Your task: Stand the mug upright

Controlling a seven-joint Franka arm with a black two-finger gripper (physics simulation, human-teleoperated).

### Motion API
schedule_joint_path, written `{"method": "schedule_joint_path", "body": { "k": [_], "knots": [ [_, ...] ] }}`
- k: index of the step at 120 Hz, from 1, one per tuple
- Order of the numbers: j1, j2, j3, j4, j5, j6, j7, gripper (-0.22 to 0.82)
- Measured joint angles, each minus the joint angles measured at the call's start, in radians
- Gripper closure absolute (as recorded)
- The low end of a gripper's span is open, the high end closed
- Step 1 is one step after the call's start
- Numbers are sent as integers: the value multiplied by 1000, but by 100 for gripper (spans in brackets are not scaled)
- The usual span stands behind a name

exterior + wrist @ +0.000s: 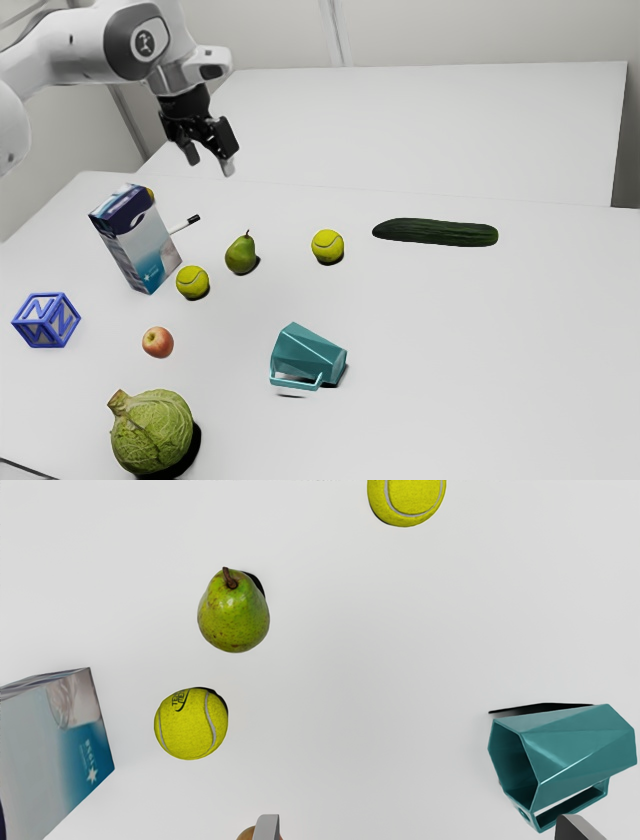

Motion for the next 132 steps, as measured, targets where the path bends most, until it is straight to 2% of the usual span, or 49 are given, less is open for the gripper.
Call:
{"method": "schedule_joint_path", "body": {
  "k": [16,30,42,53,82,132],
  "knots": [
    [1,-17,6,-36,-18,14,3,0],
    [-3,-108,25,-181,-87,32,4,0],
    [-48,-188,84,-317,-191,41,5,0],
    [-54,-215,108,-413,-309,45,6,0],
    [-64,-164,137,-552,-544,51,31,0],
    [-59,-9,145,-607,-711,58,155,0]
  ]
}}
